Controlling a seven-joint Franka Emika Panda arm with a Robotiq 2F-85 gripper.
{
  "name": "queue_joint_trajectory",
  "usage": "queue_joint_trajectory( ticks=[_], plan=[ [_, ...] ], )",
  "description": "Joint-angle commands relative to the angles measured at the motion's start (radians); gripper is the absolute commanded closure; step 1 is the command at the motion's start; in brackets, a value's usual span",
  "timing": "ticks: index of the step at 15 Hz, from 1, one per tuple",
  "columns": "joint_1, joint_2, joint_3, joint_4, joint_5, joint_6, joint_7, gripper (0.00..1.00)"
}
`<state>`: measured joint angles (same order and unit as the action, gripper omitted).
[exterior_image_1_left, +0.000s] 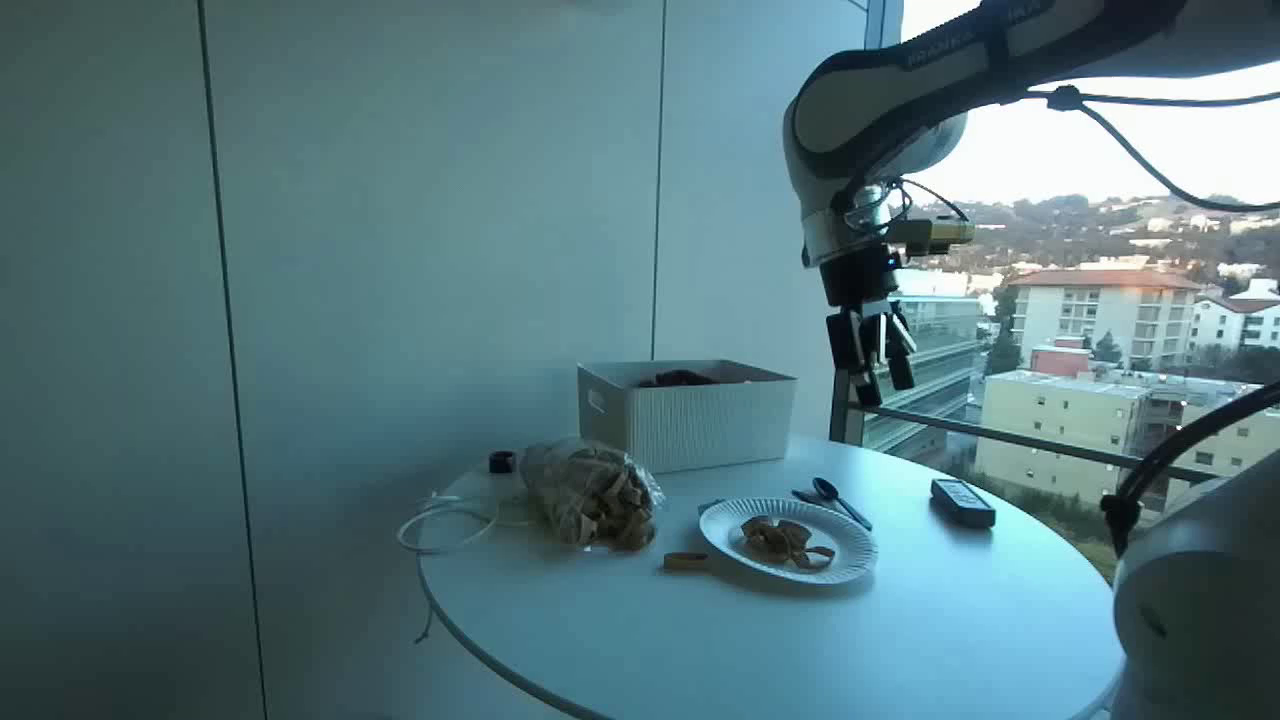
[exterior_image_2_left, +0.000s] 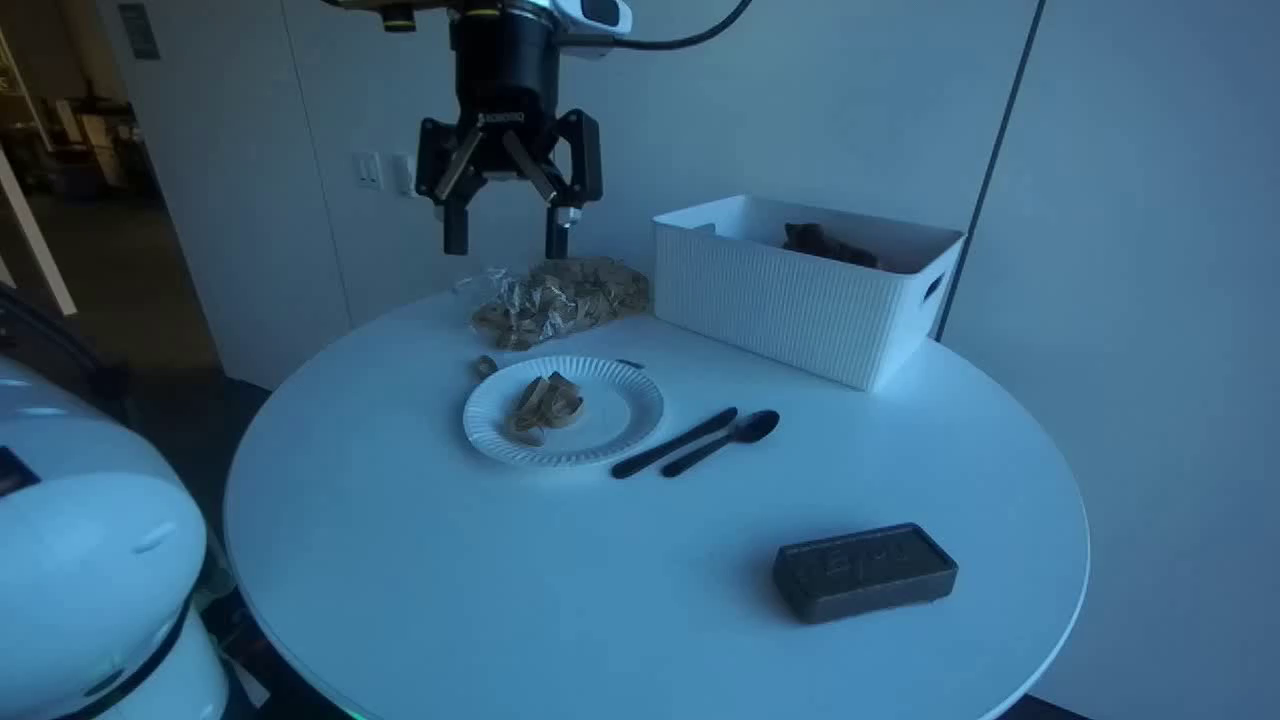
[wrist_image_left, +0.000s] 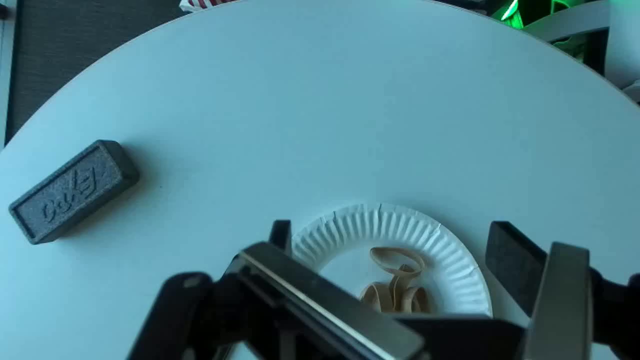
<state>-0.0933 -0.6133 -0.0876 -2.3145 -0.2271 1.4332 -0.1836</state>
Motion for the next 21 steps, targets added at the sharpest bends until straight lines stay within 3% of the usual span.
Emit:
queue_joint_trajectory(
  ticks=[1,12,16,21],
  plan=[
    [0.018,0.0,-0.013,0.005,-0.005,-0.003,0.008,0.0],
    [0.018,-0.004,-0.013,0.009,-0.005,-0.003,0.008,0.0],
    [0.027,-0.003,-0.035,-0.061,0.028,0.073,0.006,0.0],
    [0.03,0.021,-0.054,-0.227,0.066,0.295,-0.005,0.0]
  ],
)
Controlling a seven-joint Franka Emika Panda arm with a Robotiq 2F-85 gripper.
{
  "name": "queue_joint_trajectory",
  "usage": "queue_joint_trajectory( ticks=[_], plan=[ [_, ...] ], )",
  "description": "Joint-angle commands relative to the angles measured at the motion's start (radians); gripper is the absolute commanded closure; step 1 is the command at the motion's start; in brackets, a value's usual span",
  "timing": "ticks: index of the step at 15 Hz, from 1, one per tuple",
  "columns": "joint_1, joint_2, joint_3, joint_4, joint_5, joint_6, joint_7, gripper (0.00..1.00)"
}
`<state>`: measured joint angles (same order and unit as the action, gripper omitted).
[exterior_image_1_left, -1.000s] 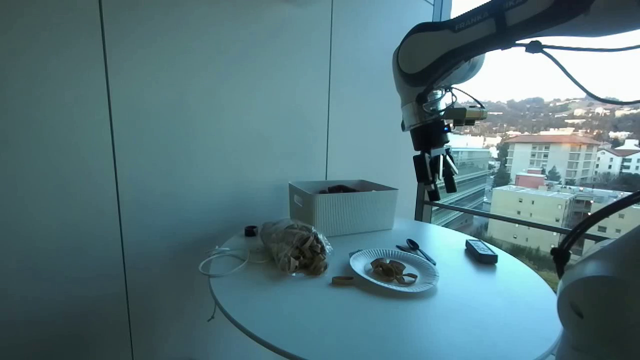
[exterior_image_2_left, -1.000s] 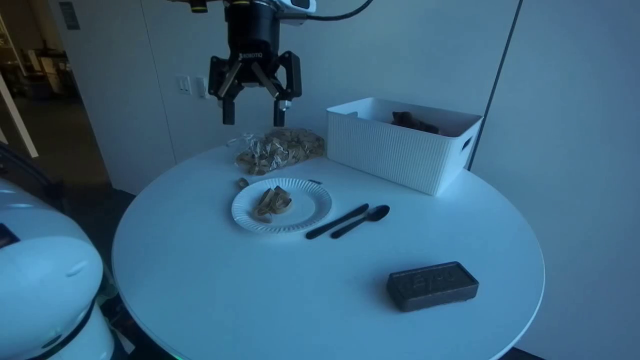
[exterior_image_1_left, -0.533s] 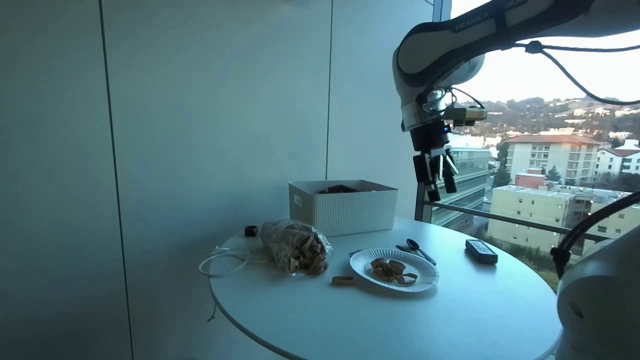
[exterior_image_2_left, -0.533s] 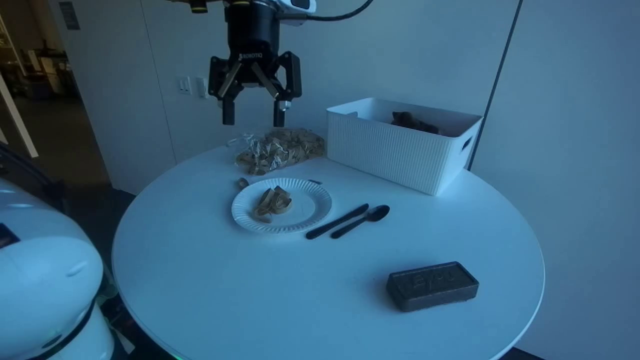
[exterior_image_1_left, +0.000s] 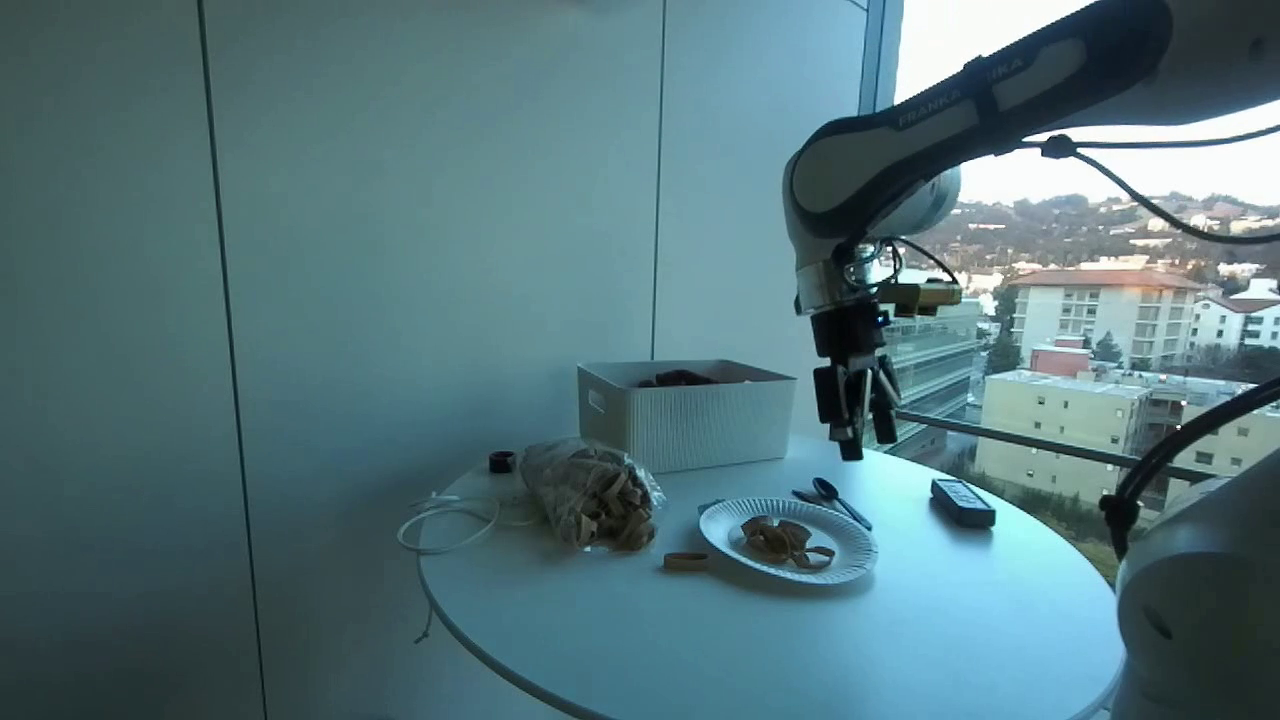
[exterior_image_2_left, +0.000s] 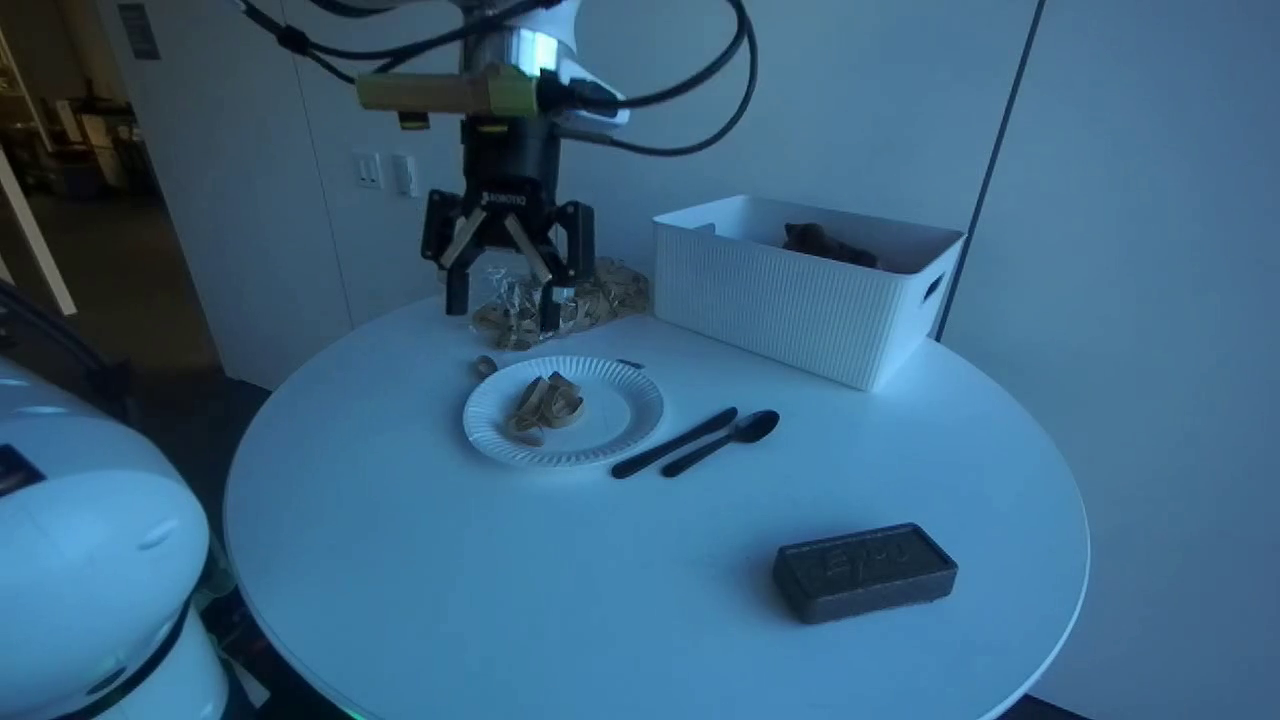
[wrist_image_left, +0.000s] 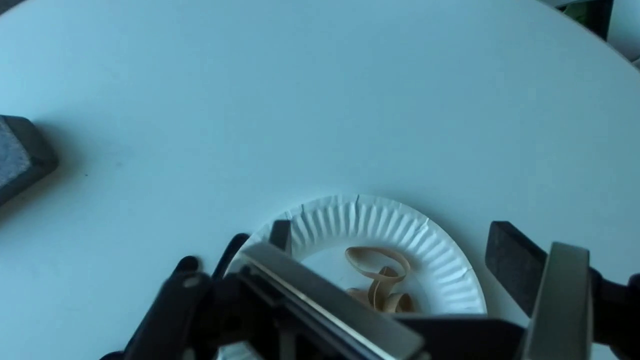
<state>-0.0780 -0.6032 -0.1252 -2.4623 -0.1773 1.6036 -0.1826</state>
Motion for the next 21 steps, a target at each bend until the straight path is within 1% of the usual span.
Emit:
queue_joint_trajectory(
  ticks=[1,4,5,7,12,13,14,18,21],
  plan=[
    [0.015,0.015,-0.02,-0.11,0.017,0.184,-0.014,0.0],
    [0.029,0.012,-0.022,-0.19,0.025,0.34,-0.066,0.0],
    [0.031,-0.004,-0.011,-0.211,0.013,0.405,-0.071,0.0],
    [0.042,-0.005,-0.009,-0.233,0.021,0.483,-0.087,0.0],
    [0.066,0.038,-0.027,-0.288,0.058,0.608,-0.141,0.0],
    [0.065,0.05,-0.029,-0.298,0.058,0.637,-0.151,0.0],
    [0.063,0.082,-0.027,-0.279,0.055,0.653,-0.154,0.0],
    [0.046,0.123,-0.012,-0.293,0.013,0.794,-0.155,0.0],
    [0.042,0.169,-0.021,-0.293,0.021,0.865,-0.154,0.0]
  ],
)
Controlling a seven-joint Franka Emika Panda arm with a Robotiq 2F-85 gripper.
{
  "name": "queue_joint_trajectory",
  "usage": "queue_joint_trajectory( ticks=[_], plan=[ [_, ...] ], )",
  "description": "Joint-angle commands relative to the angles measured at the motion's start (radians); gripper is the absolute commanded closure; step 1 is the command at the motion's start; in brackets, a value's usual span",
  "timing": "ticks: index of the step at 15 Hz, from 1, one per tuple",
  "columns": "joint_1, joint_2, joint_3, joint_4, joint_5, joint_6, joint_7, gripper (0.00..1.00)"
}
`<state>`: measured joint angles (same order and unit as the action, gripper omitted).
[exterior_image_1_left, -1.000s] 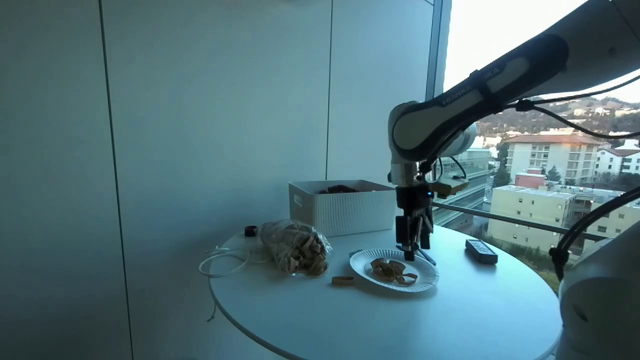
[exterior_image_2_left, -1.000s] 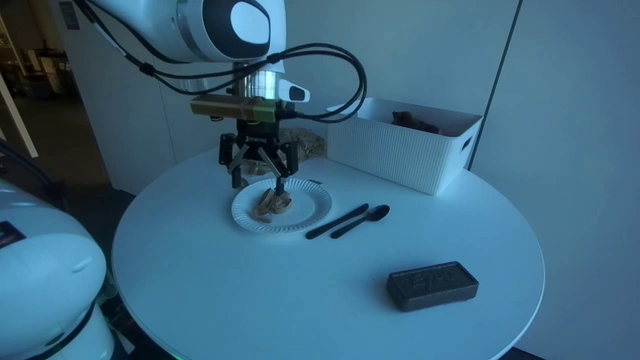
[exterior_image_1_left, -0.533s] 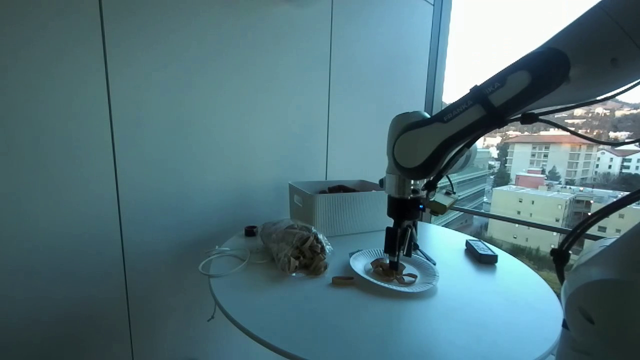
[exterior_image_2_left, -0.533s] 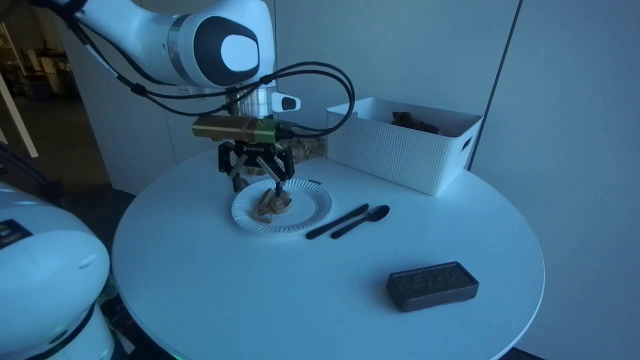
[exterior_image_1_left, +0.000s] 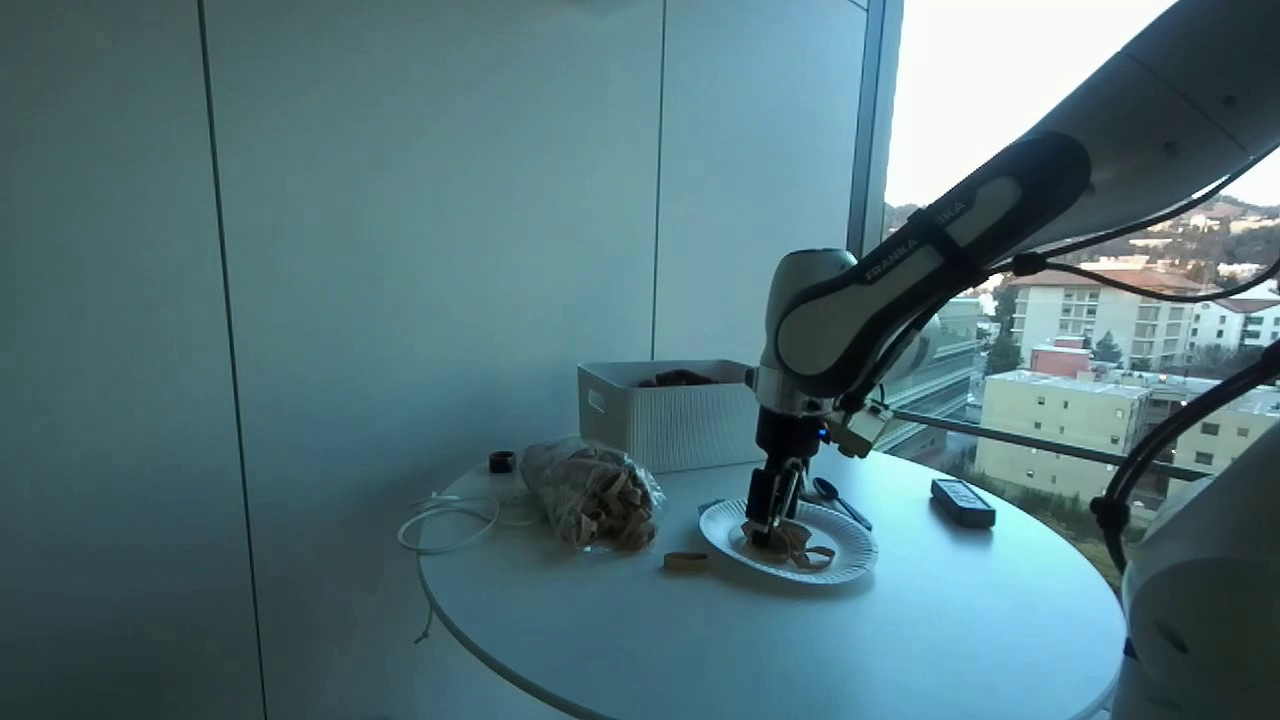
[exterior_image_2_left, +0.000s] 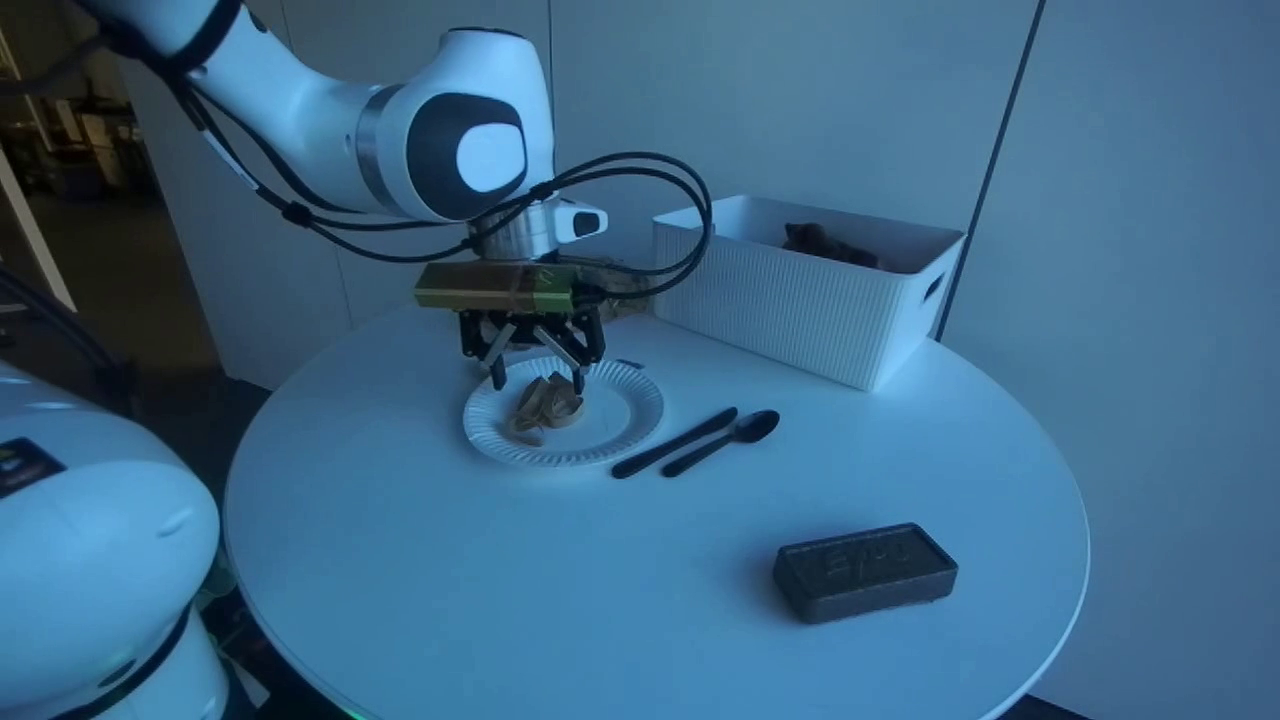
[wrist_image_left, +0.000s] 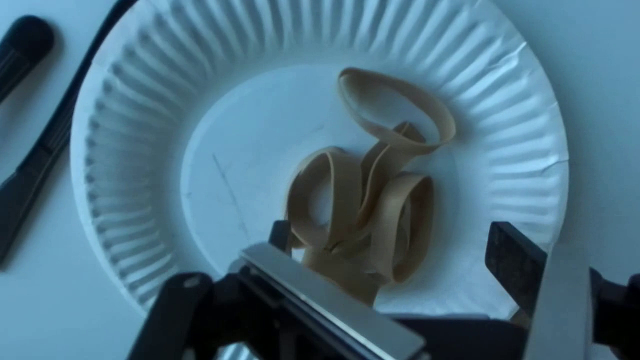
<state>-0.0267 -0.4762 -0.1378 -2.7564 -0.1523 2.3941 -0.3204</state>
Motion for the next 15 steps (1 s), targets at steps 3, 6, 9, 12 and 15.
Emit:
queue_joint_trajectory(
  ticks=[3,6,9,12,15],
  plan=[
    [-0.038,0.106,-0.014,0.015,-0.007,0.085,0.005,0.0],
    [-0.058,0.138,-0.017,0.015,-0.013,0.073,0.0,0.32],
    [-0.069,0.135,-0.011,0.022,-0.019,0.07,0.004,0.56],
    [-0.077,0.123,-0.005,0.026,-0.04,0.065,0.01,0.79],
    [-0.079,0.114,-0.003,0.032,-0.054,0.055,0.012,0.87]
  ],
)
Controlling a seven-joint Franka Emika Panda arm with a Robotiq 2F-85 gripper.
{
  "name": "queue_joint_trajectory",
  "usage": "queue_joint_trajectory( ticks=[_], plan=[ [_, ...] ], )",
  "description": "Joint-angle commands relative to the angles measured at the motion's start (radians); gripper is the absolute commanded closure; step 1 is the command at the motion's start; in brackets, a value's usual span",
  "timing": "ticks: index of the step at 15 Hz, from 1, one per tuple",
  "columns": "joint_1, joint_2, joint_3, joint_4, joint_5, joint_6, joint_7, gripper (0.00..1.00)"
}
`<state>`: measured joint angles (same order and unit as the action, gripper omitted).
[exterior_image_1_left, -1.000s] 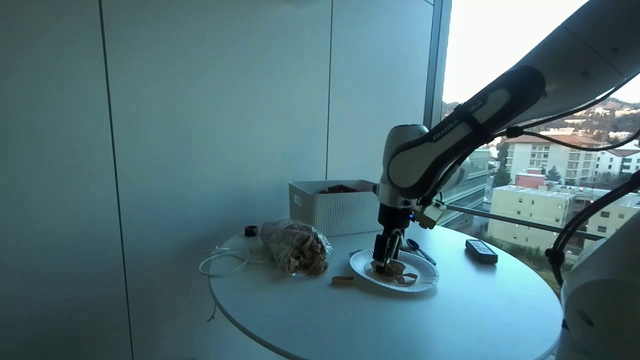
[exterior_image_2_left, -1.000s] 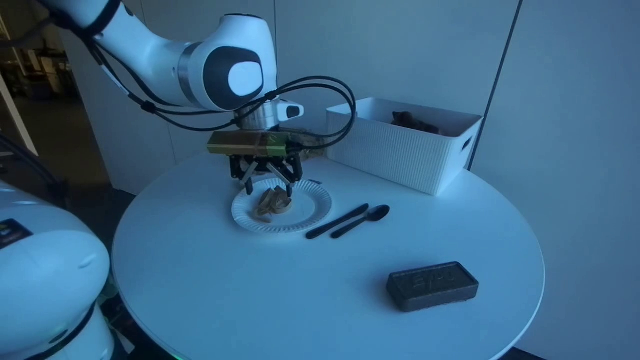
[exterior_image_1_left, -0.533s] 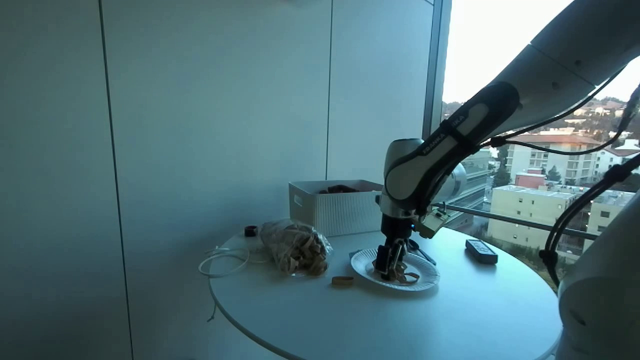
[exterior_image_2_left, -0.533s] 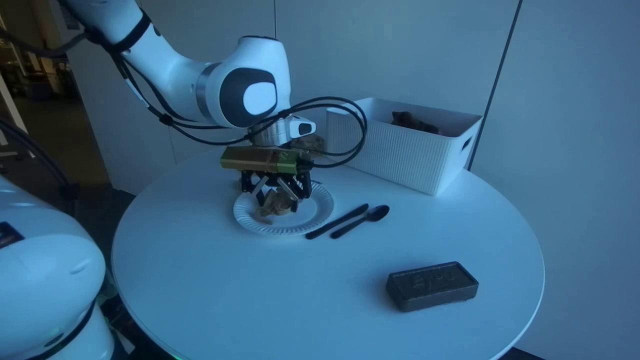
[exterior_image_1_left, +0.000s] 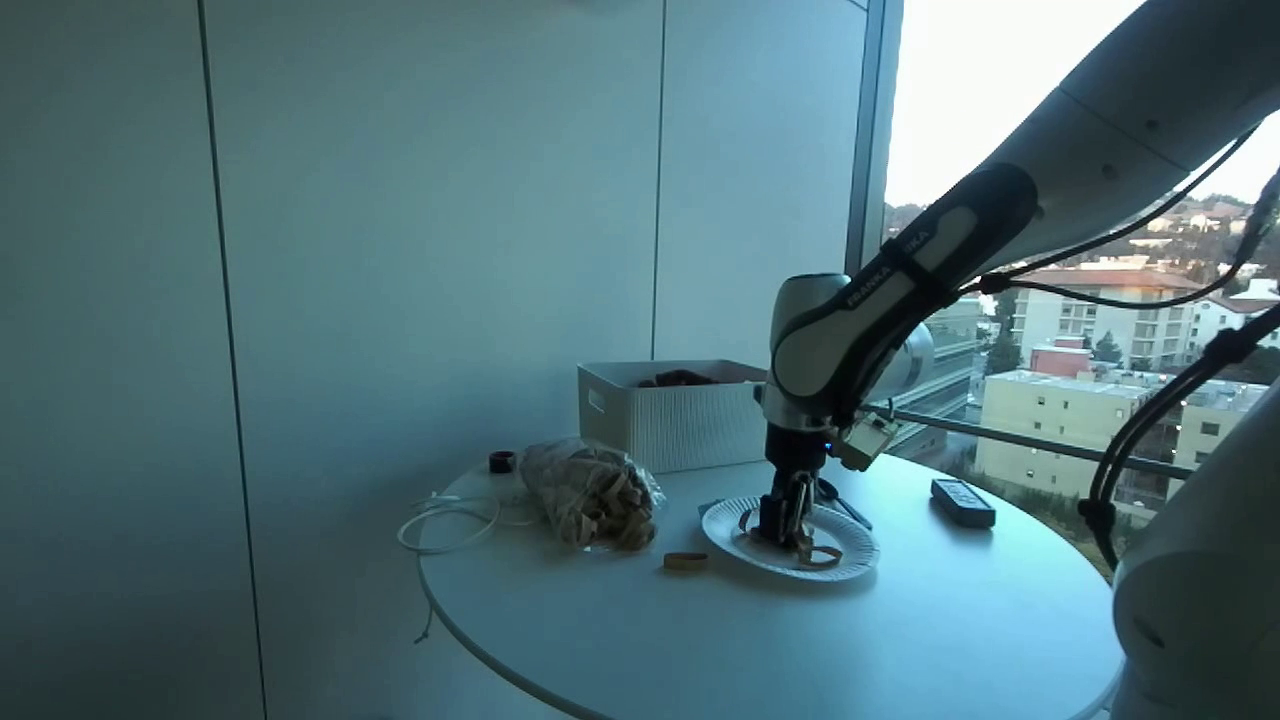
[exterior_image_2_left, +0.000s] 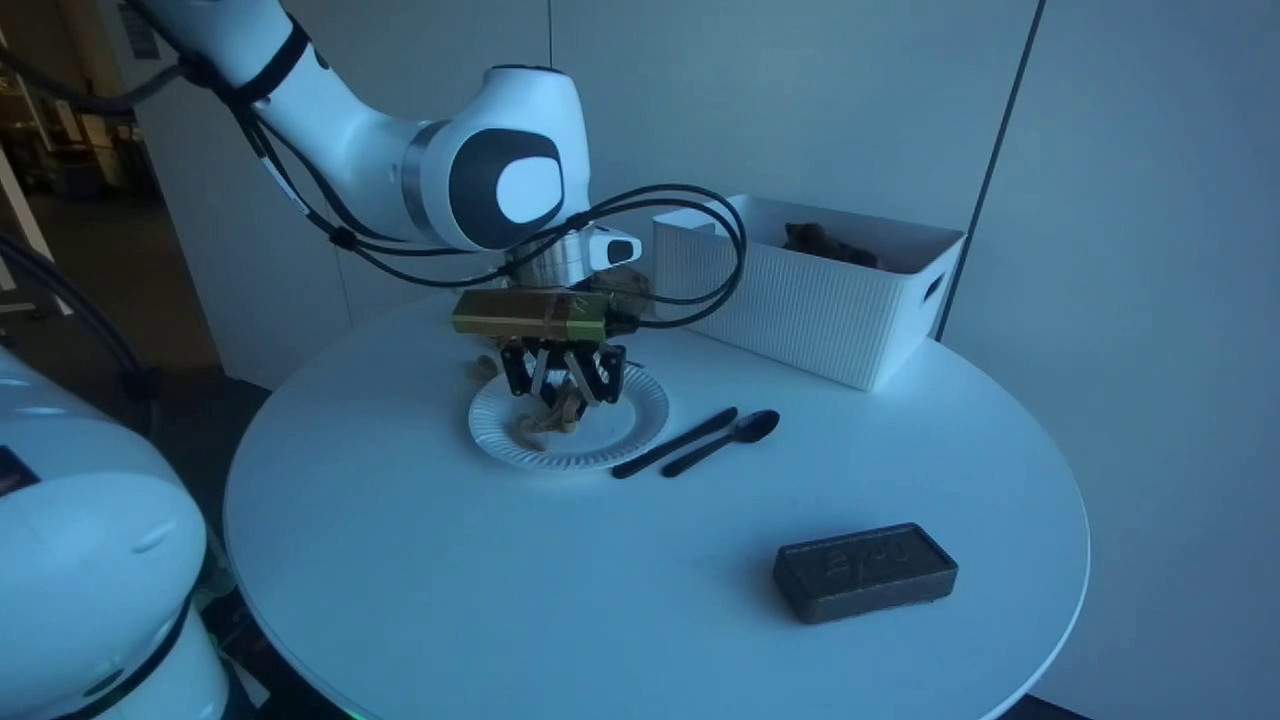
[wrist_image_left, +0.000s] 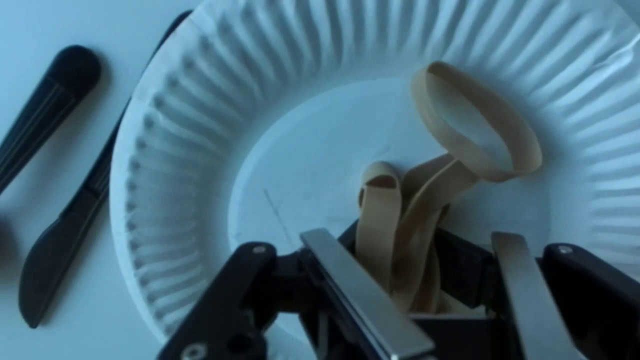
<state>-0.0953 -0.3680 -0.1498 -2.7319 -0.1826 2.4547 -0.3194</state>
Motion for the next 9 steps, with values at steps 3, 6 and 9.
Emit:
queue_joint_trajectory(
  ticks=[3,6,9],
  plan=[
    [-0.013,-0.025,0.016,0.016,-0.034,-0.035,0.017,0.84],
    [-0.009,-0.083,0.019,0.022,-0.036,-0.073,0.01,0.83],
    [0.019,-0.157,0.006,0.042,0.005,-0.162,-0.032,0.84]
  ],
)
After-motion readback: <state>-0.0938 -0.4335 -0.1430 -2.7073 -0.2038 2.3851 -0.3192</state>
